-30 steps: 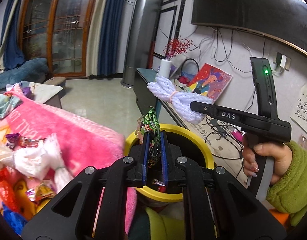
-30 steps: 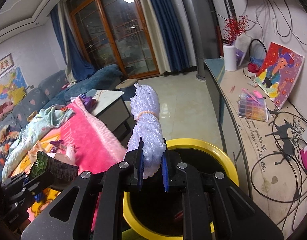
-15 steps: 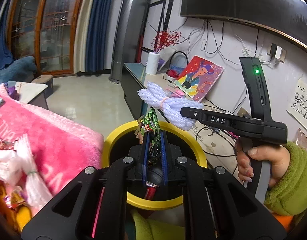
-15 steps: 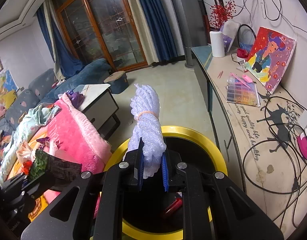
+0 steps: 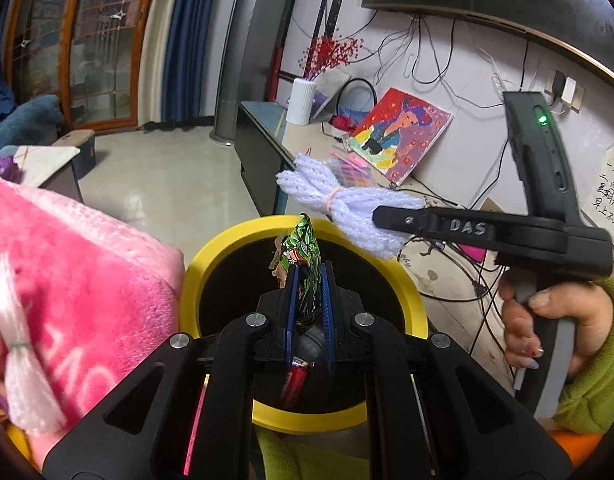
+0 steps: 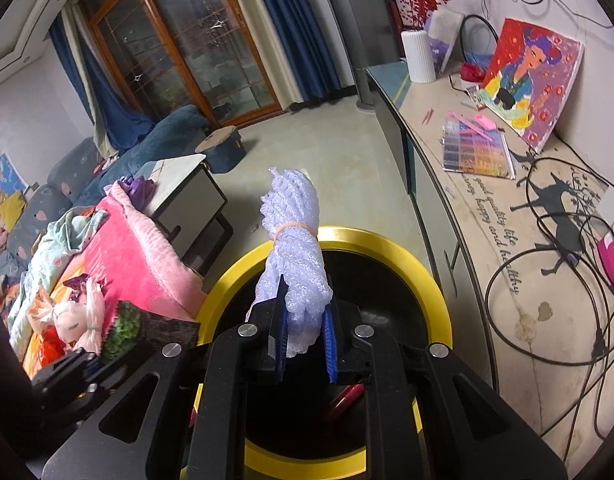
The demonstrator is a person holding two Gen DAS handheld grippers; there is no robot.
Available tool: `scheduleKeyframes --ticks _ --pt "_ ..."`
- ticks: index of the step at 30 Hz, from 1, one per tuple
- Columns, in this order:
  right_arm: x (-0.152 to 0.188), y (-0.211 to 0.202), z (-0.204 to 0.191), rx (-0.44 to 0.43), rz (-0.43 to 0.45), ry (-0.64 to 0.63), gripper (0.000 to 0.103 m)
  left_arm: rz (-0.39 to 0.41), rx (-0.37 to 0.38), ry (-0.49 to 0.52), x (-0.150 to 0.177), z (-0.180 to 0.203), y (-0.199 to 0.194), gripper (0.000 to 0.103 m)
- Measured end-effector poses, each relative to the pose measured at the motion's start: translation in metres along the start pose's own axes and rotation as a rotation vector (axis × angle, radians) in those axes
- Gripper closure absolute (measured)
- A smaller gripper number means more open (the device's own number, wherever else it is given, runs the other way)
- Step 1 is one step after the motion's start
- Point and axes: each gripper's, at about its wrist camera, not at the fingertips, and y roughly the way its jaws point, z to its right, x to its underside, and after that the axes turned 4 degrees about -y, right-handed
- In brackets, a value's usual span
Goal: Collect trash
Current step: 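Carry both items over the bin and open both tools to drop them, then move both open tools back over the remaining trash on the blanket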
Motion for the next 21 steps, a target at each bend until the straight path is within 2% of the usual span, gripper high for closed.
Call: scheduleKeyframes --ticks 7,8,9,12,13,15,17,21 --pt "0.001 0.006 0.005 -0.001 -0.021 0.019 0.087 -0.022 -0.012 -0.019 0.001 -0.006 0.013 0.095" --pt "0.001 0.006 0.004 0.0 -0.025 0.019 0.087 -0.023 -0.016 -0.024 0.0 -0.007 0.013 0.09" --pt "0.002 0.007 0.004 0.003 -0.029 0.02 0.085 -0.024 -0.018 -0.031 0.0 -0.008 0.014 0.08" --pt "0.002 0.007 0.003 0.005 -0.029 0.022 0.08 -0.018 -0.026 -0.048 -0.001 -0.011 0.012 0.07" --pt "0.002 0.007 0.003 0.007 -0.027 0.024 0.074 -0.017 -0.029 -0.051 0.0 -0.012 0.012 0.068" --pt "0.002 0.005 0.005 0.01 -0.018 0.037 0.068 -0.014 -0.032 -0.065 0.0 -0.015 0.009 0.054" --pt "0.001 0.004 0.006 0.018 -0.012 0.04 0.068 -0.001 -0.033 -0.075 0.0 -0.017 0.003 0.049" --pt "0.0 0.0 0.002 0.035 0.006 0.025 0.059 0.027 -0.046 -0.093 -0.003 -0.02 -0.009 0.026"
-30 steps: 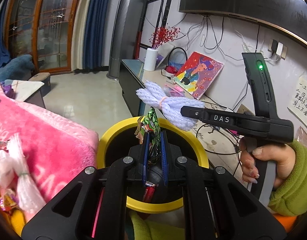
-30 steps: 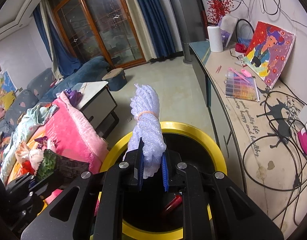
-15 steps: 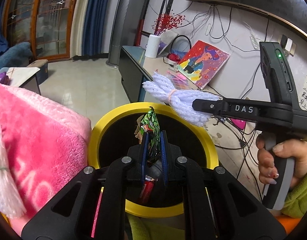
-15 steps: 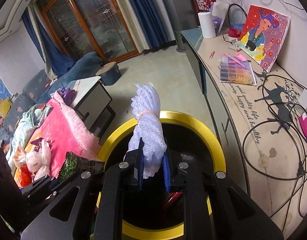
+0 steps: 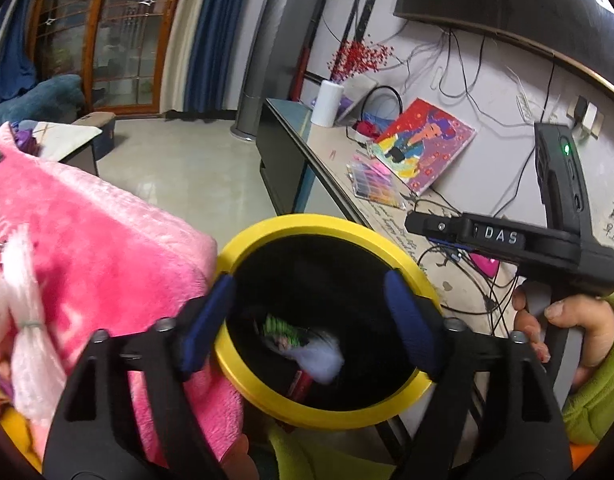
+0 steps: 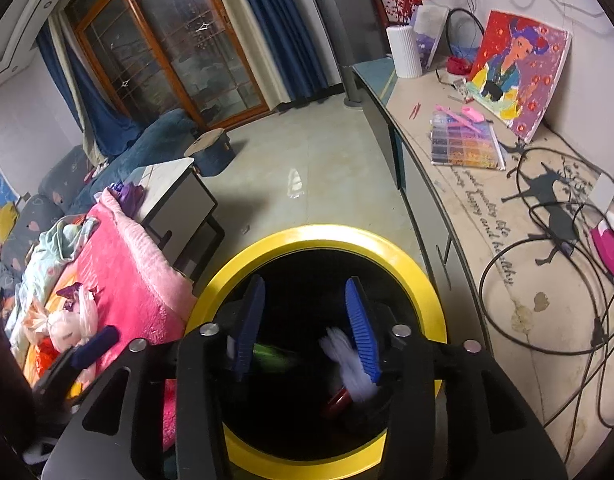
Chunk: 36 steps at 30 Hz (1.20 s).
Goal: Collect trash
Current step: 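Move both open tools back over the remaining trash on the blanket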
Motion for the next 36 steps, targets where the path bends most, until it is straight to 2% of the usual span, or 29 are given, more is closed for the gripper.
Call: scheduleKeyframes --ticks 1,2,3,6,10,21,36 --pt "0.0 -0.002 -0.002 0.002 0.01 -0.009 0.056 0.01 -0.005 -0.009 -0.001 -0.001 -0.004 0.022" --pt "-0.001 -0.006 -0.006 0.006 0.027 -0.022 0.054 0.018 -0.011 -0.012 -0.001 -0.004 -0.009 0.013" --pt "-0.001 -0.009 -0.01 0.009 0.042 -0.034 0.049 0.031 -0.025 -0.013 -0.002 -0.004 -0.014 0.011" --pt "-0.002 -0.018 -0.022 0.012 0.078 -0.078 0.041 0.054 -0.059 -0.019 -0.005 -0.007 -0.026 0.011" --pt "-0.003 -0.031 -0.039 -0.004 0.128 -0.125 0.036 0.092 -0.103 -0.024 -0.008 -0.012 -0.045 0.011" --pt "0.007 -0.067 -0.088 -0.083 0.266 -0.222 0.029 0.201 -0.221 -0.06 -0.006 -0.042 -0.101 0.011" --pt "0.031 -0.079 -0.152 -0.165 0.269 -0.382 0.028 0.303 -0.317 -0.165 0.003 -0.086 -0.163 0.011"
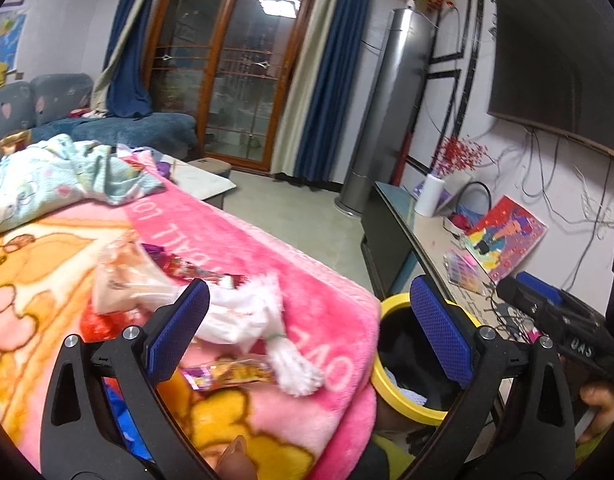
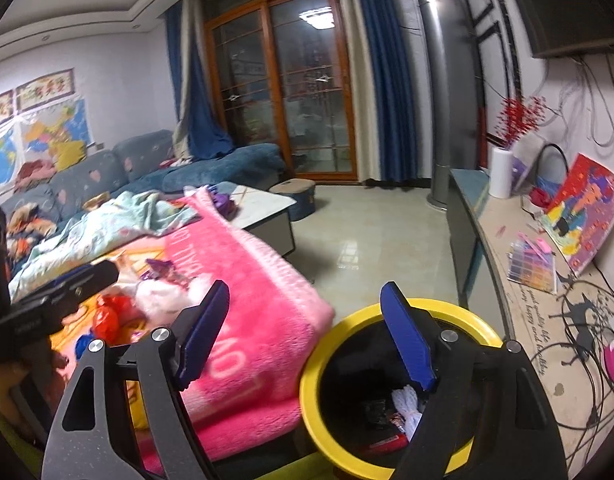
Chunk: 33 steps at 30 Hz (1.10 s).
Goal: Collect trash
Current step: 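Move both open tools back over the remaining trash on the blanket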
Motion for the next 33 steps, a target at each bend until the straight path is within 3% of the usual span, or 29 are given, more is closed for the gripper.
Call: scheduleKeyframes --ticks 17,33 --pt "-0.004 0.005 -0.059 -0.128 -0.018 -0.099 0.024 0.036 -0.09 -0.096 -0.004 -0.052 -0.02 0.011" --pt "0.006 0.03 -0.116 -0.259 -0.11 -0.192 0.024 0.051 -0.168 -0.168 -0.009 -0.096 -0.026 0.011"
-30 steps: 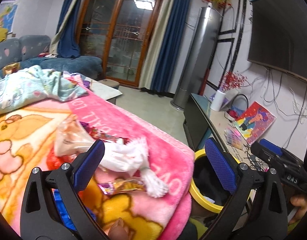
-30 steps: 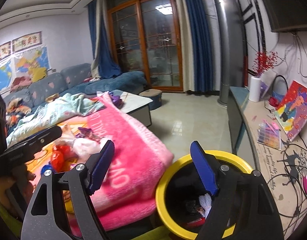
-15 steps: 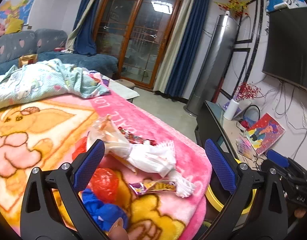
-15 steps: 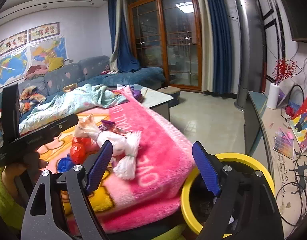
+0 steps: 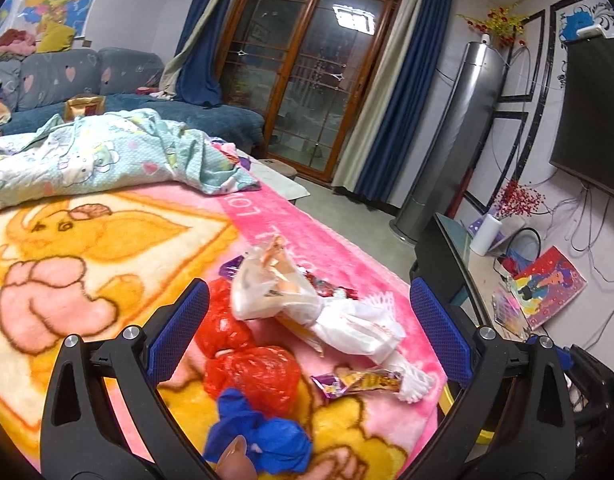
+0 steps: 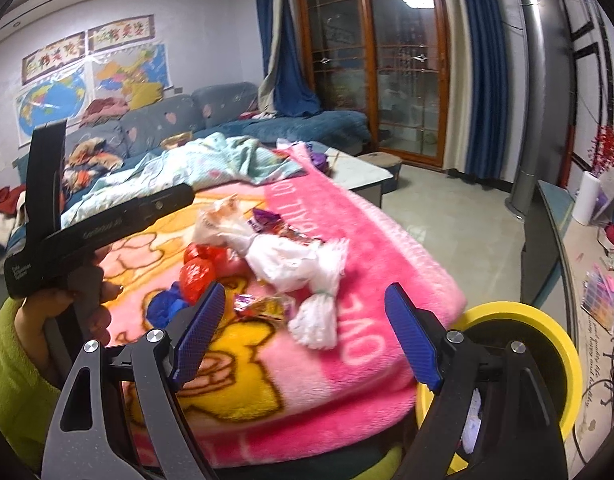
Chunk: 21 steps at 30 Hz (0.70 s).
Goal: Collect trash
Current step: 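Move both open tools back over the remaining trash on the blanket, then grasp the white plastic bag with the left tool while the right tool grasps a purple candy wrapper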
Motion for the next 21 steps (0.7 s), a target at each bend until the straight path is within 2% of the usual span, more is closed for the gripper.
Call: scheduleKeyframes --ticks 9,16,21 --pt "0.001 0.033 -0.02 -0.062 -0.064 -0.049 0.024 -0.009 -0.041 -0.046 -0.002 -0.028 0.009 0.011" --pt "0.002 0.059 -0.021 -0.101 -0.116 -0.084 0.024 -0.033 -0.054 -0.059 0.0 -0.04 0.02 0.011" --pt "0.001 0.078 -0.014 -0.116 -0.16 -0.085 0.035 -0.054 -0.05 -0.054 0.002 -0.041 0.03 0.011"
